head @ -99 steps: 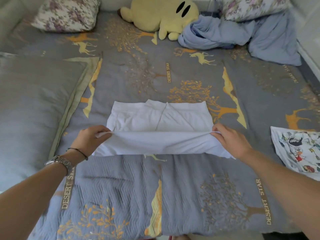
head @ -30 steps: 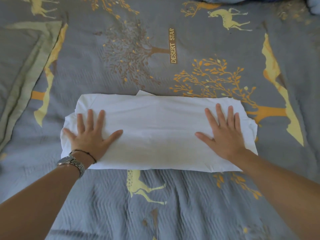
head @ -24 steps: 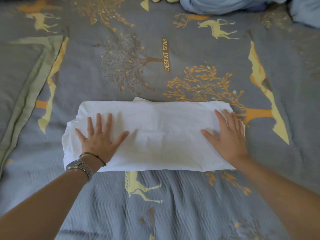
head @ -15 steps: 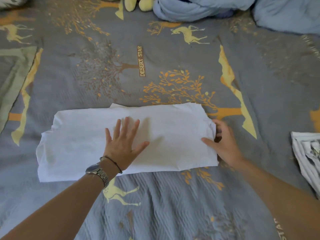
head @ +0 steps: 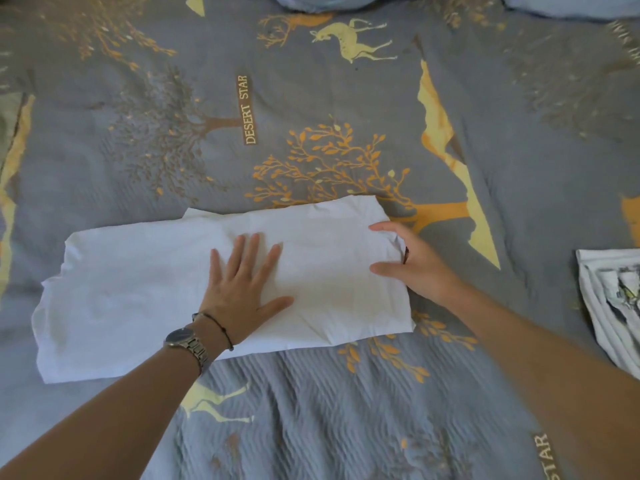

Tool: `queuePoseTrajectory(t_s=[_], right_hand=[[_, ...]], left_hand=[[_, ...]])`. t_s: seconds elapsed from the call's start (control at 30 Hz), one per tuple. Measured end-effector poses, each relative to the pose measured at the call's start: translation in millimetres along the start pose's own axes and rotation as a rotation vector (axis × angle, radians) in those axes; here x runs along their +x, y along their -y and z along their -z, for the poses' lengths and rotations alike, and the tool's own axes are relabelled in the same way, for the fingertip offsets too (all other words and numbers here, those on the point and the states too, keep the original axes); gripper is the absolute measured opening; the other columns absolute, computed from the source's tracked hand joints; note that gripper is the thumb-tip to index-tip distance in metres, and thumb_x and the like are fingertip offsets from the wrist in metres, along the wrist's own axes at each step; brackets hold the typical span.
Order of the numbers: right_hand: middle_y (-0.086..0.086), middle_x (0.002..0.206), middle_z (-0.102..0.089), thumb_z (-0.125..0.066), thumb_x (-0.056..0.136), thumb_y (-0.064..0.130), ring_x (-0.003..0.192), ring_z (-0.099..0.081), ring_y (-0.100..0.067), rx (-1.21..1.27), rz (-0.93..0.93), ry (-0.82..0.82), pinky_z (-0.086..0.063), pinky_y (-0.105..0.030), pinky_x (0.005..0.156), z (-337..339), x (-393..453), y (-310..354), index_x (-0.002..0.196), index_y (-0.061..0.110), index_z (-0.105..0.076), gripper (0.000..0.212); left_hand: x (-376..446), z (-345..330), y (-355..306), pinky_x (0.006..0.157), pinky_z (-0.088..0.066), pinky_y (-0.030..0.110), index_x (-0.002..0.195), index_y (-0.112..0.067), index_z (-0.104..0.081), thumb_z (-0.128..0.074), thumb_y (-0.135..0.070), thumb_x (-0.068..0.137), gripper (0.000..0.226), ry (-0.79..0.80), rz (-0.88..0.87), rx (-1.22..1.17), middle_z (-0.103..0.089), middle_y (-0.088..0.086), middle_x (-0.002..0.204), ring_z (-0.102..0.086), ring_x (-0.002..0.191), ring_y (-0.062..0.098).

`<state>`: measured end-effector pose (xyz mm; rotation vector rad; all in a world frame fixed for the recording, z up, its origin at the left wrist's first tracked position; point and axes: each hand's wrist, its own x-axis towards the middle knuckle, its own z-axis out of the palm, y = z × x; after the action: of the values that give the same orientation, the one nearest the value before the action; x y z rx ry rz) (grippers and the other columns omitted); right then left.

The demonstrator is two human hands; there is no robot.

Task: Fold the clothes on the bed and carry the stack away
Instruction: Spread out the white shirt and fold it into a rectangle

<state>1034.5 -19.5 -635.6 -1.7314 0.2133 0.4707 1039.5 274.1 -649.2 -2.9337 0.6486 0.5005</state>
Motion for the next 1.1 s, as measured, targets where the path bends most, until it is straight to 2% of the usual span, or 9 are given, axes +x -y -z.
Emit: queuePoseTrajectory(t_s=[0.07,0.2,0.5,0.6,0.67,0.77,0.93,1.03,1.1], right_hand=[[0.003,0.125,-0.053,-0.072,0.075,-0.003,0.112,-0.055,-0.017,-0.01,0.002,0.008,-0.049,-0.025,0.089,-3,1,2,0.115,0.027,-0.055,0.053],[0.003,0.133,-0.049,-0.072,0.073,-0.007,0.129,-0.044,-0.021,0.003,-0.043,0.007,-0.041,-0.044,0.105,-4,0,5,0.117,0.03,-0.056,0.06],[-0.001,0.137,-0.05,-0.069,0.075,-0.01,0.132,-0.043,-0.025,0.054,0.018,-0.027,-0.042,-0.046,0.104,-13,-21,48,0.116,0.037,-0.054,0.064],[0.009,0.129,-0.051,-0.069,0.075,-0.01,0.124,-0.049,-0.019,0.01,0.074,-0.031,-0.047,-0.035,0.099,-26,-31,71,0.117,0.036,-0.053,0.065],[0.012,0.125,-0.051,-0.069,0.074,-0.011,0.12,-0.051,-0.016,-0.031,0.115,-0.036,-0.046,-0.029,0.098,-41,-37,90,0.12,0.031,-0.052,0.065],[-0.002,0.128,-0.055,-0.069,0.074,-0.01,0.116,-0.055,-0.016,-0.073,0.131,-0.047,-0.046,-0.031,0.096,-71,-46,121,0.125,0.027,-0.051,0.065],[-0.001,0.107,-0.06,-0.051,0.076,-0.022,0.084,-0.06,0.001,-0.042,0.11,0.035,-0.048,-0.013,0.072,-142,-57,169,0.128,0.016,-0.049,0.065],[0.003,0.098,-0.056,-0.049,0.074,-0.021,0.066,-0.054,0.012,-0.108,0.108,0.056,-0.041,-0.007,0.057,-190,-52,182,0.127,0.016,-0.05,0.065],[0.005,0.098,-0.054,-0.05,0.073,-0.018,0.064,-0.053,0.013,-0.149,0.109,0.072,-0.04,-0.007,0.052,-224,-43,184,0.127,0.019,-0.051,0.065]], left_hand=[[-3,3,6,0.107,-0.024,0.062,0.146,-0.016,-0.026,-0.007,-0.076,0.081,0.09,-0.027,0.01,-0.011,-0.025,0.019,0.151,-0.024,0.14,0.038],[-9,1,20,0.111,-0.022,0.058,0.146,-0.012,-0.024,-0.007,-0.08,0.077,0.098,-0.054,0.018,-0.031,-0.022,0.019,0.152,-0.022,0.141,0.033],[1,-14,30,0.118,0.002,0.049,0.138,-0.023,0.032,0.004,-0.099,0.041,0.126,0.079,0.004,-0.064,0.023,0.008,0.154,0.02,0.143,0.025],[2,-7,37,0.117,0.005,0.048,0.131,-0.026,0.04,-0.003,-0.101,0.037,0.127,0.108,-0.037,-0.15,0.025,0.005,0.154,0.023,0.142,0.021],[-7,4,44,0.117,0.007,0.045,0.135,-0.026,0.035,-0.004,-0.099,0.04,0.126,0.092,-0.077,-0.193,0.023,0.003,0.155,0.021,0.142,0.019],[-34,24,65,0.118,0.006,0.038,0.144,-0.027,0.019,0.002,-0.092,0.055,0.112,-0.007,-0.092,-0.252,0.014,0.0,0.157,0.013,0.145,0.017],[-84,48,130,0.117,-0.008,0.036,0.148,-0.028,0.002,-0.039,-0.058,0.088,0.078,-0.162,-0.01,-0.392,-0.011,0.002,0.157,-0.006,0.146,0.019],[-108,49,177,0.116,-0.016,0.04,0.148,-0.027,-0.002,-0.045,-0.048,0.091,0.075,-0.154,0.075,-0.404,-0.017,0.004,0.156,-0.012,0.145,0.021],[-122,46,205,0.115,-0.023,0.044,0.148,-0.025,-0.004,-0.048,-0.045,0.091,0.075,-0.14,0.145,-0.432,-0.021,0.006,0.155,-0.016,0.144,0.024]])
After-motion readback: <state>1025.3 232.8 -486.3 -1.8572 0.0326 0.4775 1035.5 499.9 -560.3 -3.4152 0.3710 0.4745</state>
